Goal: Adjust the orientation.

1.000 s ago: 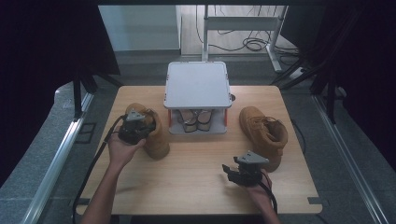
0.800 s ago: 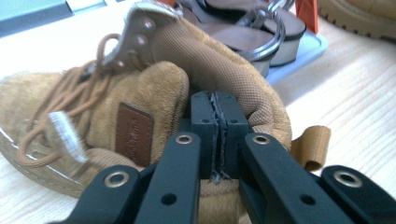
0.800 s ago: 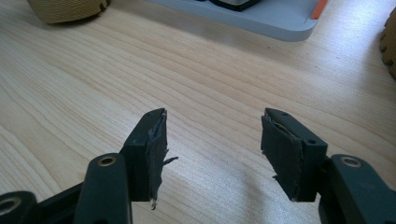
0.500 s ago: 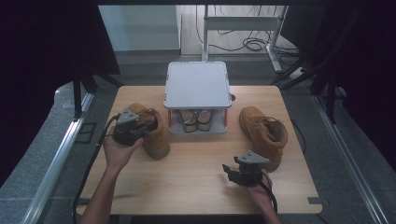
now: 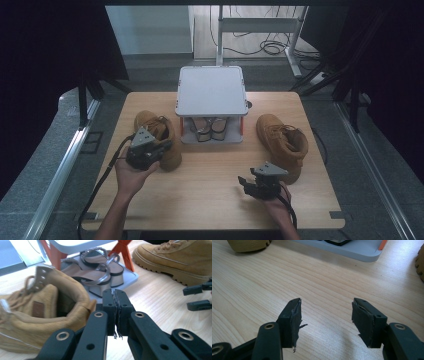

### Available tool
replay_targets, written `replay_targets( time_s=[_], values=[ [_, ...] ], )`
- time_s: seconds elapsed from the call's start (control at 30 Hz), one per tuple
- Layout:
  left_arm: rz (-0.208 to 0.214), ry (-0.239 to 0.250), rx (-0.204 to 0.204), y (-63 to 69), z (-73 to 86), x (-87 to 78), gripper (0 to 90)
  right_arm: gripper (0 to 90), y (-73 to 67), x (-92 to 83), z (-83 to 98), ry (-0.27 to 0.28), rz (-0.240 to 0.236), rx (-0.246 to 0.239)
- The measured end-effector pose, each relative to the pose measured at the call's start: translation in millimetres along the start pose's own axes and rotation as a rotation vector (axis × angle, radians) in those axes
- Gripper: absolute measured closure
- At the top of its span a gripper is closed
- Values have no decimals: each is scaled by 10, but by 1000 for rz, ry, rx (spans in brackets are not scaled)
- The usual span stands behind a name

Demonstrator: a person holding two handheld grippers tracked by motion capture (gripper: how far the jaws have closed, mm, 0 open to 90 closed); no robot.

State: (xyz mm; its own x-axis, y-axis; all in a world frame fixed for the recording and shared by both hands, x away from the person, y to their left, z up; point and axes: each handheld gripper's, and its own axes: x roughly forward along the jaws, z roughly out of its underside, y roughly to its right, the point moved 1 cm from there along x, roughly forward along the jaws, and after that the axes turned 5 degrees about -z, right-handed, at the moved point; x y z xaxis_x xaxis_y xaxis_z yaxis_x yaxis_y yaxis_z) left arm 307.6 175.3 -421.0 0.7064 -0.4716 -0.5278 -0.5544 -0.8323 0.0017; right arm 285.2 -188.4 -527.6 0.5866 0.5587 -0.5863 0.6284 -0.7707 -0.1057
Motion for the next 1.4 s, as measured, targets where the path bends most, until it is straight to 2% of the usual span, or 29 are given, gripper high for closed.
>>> replay_targets(
  time_s=[0.17,0.37,0.47,0.57,0.73,1.1,1.4],
  values=[
    [11,-12,-14,85,99,85,879,413,-5,9,2,-1,0,-3],
    [48,-52,-28,188,238,241,878,413,-9,19,8,-4,0,-5],
    [51,-69,-34,231,297,331,878,413,-14,22,10,-4,-1,-6],
    [31,-72,-26,270,335,409,883,413,-14,24,12,-4,-1,-8],
    [9,-75,-38,299,384,540,888,412,-12,34,18,-8,0,-7],
    [-75,-33,-45,321,425,733,886,412,-11,43,27,-14,-1,-9],
    [-131,-45,-41,309,471,895,891,411,-7,49,31,-17,-3,-7]
  ],
)
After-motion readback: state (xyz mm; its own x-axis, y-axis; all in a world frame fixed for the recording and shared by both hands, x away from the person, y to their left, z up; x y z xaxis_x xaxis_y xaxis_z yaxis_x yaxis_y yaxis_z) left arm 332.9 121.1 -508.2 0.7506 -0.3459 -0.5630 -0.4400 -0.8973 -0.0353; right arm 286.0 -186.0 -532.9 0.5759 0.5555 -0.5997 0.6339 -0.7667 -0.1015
